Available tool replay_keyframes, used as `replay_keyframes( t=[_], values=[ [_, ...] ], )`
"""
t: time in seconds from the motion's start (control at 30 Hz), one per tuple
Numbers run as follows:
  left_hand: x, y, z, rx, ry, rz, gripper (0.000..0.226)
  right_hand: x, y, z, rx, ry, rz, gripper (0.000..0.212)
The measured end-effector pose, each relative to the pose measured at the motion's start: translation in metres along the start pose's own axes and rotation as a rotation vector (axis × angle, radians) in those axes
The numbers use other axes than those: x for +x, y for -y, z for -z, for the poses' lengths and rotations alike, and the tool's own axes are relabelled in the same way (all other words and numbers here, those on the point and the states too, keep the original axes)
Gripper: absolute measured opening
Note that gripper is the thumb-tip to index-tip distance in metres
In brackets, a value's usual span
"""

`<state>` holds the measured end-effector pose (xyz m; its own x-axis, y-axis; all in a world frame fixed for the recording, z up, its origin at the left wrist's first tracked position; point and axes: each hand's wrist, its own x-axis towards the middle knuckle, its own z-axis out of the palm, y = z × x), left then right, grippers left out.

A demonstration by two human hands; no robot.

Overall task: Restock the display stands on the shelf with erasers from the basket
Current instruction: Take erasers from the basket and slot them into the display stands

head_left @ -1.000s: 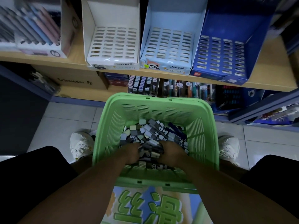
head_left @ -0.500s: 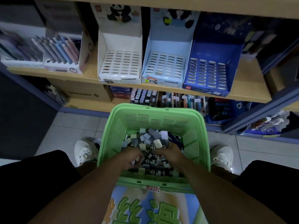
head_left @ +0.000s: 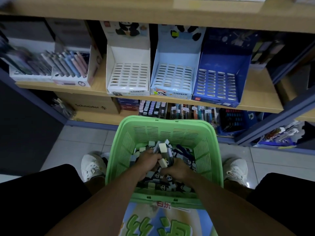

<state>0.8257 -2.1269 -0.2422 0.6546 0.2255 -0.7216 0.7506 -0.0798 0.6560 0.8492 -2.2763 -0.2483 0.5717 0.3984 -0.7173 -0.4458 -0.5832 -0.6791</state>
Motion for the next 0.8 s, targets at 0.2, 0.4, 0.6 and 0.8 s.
replay_keyframes(
  t=[0.2,0.4,0.6,0.8],
  values=[
    [0.002,0.008,0.014,0.222,0.101,-0.065,0.021,0.005,-0.009,0.008,-0.165,-0.306,0.209,0.025],
    [0.005,0.012,0.021,0.452,0.38,-0.04,0.04,0.002,0.001,0.015,-0.386,-0.159,0.479,0.028],
    [0.003,0.008,0.029,0.166,0.321,-0.053,0.028,0.004,0.006,0.016,-0.259,-0.002,0.315,0.024],
    [0.003,0.005,0.028,-0.285,0.169,-0.055,0.032,0.004,0.011,0.015,0.124,0.013,0.086,0.032]
  ],
)
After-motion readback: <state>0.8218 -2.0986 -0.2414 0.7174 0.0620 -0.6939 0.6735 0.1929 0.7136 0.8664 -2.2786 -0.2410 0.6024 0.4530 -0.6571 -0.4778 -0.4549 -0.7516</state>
